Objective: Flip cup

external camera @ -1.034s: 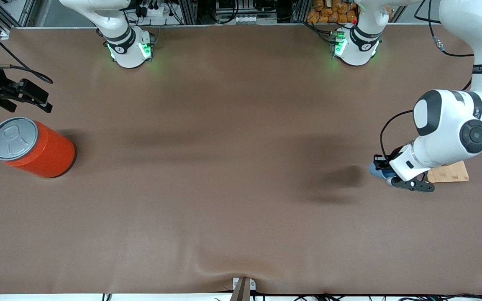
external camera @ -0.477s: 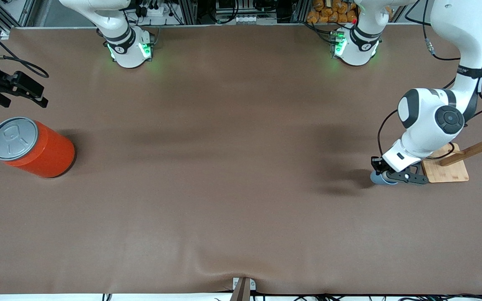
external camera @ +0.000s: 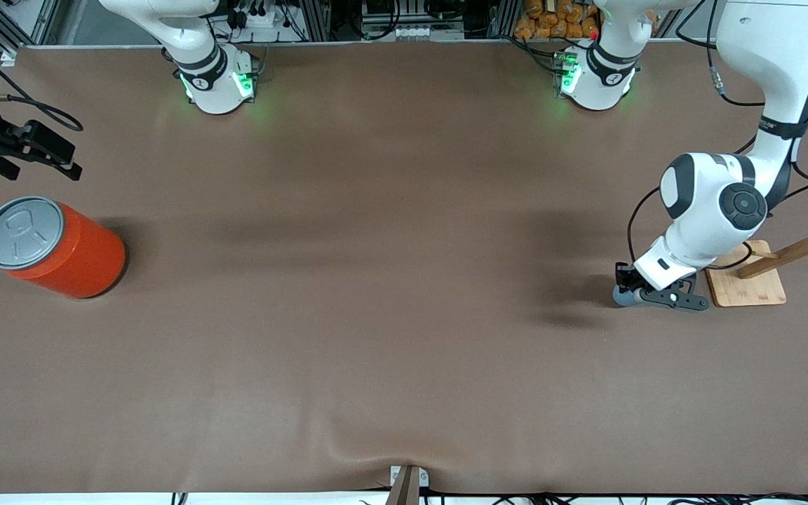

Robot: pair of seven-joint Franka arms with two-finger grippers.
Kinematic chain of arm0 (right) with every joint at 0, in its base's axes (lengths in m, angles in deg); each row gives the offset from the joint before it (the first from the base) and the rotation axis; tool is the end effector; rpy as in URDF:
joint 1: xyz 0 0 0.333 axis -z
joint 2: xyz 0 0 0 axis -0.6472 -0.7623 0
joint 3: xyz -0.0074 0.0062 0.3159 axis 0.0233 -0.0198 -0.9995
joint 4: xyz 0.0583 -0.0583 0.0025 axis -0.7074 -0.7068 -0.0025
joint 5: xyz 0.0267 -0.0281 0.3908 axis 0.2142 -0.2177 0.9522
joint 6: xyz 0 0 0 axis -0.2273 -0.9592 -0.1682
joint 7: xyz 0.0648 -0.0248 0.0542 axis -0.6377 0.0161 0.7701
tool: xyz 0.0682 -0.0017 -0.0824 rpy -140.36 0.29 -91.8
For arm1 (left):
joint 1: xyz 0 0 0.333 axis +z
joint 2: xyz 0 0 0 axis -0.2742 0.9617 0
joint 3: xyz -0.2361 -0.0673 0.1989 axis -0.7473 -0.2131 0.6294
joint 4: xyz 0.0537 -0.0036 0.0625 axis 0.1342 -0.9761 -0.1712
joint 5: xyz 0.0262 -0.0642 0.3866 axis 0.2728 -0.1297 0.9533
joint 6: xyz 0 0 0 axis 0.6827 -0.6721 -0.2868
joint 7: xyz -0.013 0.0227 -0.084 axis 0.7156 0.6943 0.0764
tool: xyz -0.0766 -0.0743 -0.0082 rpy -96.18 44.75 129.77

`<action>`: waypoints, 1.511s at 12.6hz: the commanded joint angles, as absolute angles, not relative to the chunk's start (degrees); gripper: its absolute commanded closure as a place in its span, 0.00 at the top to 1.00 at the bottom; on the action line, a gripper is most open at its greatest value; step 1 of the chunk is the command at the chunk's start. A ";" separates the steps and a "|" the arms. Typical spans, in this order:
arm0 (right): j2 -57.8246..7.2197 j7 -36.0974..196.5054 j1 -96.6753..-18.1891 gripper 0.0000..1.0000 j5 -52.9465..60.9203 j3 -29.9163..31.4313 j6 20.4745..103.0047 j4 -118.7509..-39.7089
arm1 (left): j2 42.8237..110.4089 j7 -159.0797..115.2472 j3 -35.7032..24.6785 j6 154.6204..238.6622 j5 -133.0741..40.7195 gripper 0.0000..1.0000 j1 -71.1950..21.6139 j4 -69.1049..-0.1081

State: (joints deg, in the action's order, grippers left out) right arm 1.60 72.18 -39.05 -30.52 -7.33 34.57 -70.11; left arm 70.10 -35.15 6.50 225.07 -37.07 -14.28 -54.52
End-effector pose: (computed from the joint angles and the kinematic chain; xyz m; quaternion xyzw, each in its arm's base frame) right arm 0.5329 0.0181 0.6565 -0.9996 0.0133 -0.0158 0.0205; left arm 0.5957 -0.0463 0.2765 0.9935 -0.0957 0.0604 0.0157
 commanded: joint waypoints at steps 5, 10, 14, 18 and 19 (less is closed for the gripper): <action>1.15 73.33 -39.02 1.00 -30.75 -7.24 33.92 -68.98 | 64.27 -34.43 5.87 195.92 -35.60 1.00 -12.84 -34.70; 1.06 73.24 -39.28 1.00 -30.66 -7.24 34.10 -68.98 | 57.17 -29.10 5.78 179.16 -35.16 1.00 -12.93 -27.27; 0.98 73.33 -38.93 1.00 -30.57 -7.15 34.19 -68.98 | 51.18 -25.83 5.34 174.05 -35.25 1.00 -12.67 -28.06; 0.97 73.33 -38.84 1.00 -30.57 -7.15 33.92 -68.98 | 44.51 -21.87 4.11 171.32 -35.77 1.00 -12.66 -32.52; 0.97 73.33 -38.84 1.00 -30.57 -7.15 33.92 -68.98 | 43.27 -21.25 4.03 171.41 -35.95 1.00 -12.58 -34.02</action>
